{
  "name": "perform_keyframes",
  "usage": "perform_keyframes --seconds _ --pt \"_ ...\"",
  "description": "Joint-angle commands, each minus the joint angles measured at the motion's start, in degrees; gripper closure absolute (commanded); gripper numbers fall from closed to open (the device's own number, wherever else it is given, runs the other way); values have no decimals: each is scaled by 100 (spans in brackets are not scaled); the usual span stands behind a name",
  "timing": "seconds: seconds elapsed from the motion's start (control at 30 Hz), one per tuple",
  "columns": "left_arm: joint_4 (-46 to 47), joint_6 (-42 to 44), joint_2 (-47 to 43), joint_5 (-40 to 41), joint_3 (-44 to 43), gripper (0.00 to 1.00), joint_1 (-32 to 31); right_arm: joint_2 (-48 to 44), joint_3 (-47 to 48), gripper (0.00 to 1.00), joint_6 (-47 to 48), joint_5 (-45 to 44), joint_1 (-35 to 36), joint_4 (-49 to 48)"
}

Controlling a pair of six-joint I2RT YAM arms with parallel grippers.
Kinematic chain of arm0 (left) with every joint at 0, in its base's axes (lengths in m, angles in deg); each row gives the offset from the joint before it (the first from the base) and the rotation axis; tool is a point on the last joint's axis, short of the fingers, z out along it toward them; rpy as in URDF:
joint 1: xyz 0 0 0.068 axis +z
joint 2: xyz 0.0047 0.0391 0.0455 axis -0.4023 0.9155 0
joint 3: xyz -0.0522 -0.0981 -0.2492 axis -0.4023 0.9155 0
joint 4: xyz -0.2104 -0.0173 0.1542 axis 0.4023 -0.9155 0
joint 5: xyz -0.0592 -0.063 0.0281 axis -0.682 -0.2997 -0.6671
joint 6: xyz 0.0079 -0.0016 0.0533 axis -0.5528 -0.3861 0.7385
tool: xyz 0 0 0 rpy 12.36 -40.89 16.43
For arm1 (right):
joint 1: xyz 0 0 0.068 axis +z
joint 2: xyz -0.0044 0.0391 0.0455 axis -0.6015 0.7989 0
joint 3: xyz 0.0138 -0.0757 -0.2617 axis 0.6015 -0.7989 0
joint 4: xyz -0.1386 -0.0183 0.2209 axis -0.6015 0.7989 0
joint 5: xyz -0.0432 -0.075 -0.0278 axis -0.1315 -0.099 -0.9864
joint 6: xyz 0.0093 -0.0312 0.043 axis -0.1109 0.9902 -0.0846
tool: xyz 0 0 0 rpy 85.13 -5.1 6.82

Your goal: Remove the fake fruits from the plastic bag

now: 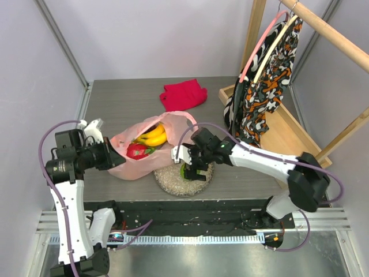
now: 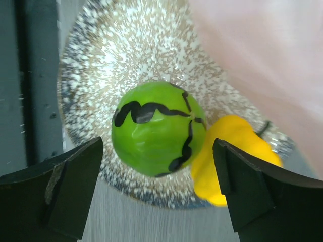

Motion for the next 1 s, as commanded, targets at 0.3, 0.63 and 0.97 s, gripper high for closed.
perform_keyframes --seconds 0.3,0.63,0.97 --pt "-263 116 -609 -669 639 100 -14 -40 2121 21 -368 467 87 -291" --pt "-377 249 -882 -898 595 100 -14 1862 3299 57 27 -684 377 -775" --pt "-386 275 -908 -941 586 100 -23 2020 2579 35 652 -1474 544 -1856"
